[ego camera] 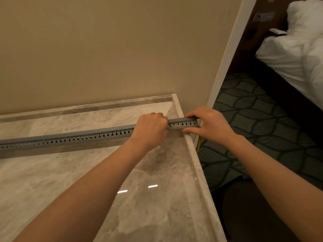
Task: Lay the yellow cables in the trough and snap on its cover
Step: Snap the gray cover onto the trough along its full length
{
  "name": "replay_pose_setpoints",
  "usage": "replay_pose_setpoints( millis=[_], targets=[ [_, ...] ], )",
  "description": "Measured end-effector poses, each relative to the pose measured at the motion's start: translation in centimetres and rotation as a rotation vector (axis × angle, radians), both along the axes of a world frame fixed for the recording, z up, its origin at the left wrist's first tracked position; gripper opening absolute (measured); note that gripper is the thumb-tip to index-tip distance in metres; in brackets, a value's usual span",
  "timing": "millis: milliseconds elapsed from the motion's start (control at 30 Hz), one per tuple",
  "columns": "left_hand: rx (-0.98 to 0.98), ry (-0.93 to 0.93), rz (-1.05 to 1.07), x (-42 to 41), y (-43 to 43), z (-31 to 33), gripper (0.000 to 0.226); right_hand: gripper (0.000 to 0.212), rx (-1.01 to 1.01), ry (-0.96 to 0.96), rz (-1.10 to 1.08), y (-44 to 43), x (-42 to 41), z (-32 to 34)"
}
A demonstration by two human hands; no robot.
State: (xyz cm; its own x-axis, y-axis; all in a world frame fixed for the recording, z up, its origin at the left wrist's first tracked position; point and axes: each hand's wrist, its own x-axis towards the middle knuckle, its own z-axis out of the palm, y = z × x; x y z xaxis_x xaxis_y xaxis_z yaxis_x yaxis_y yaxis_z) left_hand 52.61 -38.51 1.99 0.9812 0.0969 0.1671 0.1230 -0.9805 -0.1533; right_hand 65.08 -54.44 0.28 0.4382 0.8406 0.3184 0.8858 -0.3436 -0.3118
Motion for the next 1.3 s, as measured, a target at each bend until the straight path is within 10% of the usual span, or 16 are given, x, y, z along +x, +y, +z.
replay_pose_setpoints(
  millis=[500, 1300],
  targets=[
    [-0.033, 0.052, -0.024, 0.3, 0.7, 0.4, 0.027, 0.054, -0.289, -0.697, 0.521, 2.7, 4.3, 2.6],
    [-0.036, 0.119, -0.049, 0.5, 1.0, 1.0, 0.028, 0.042, -0.334, -0.434, 0.708, 3.8, 4.5, 2.9]
  ],
)
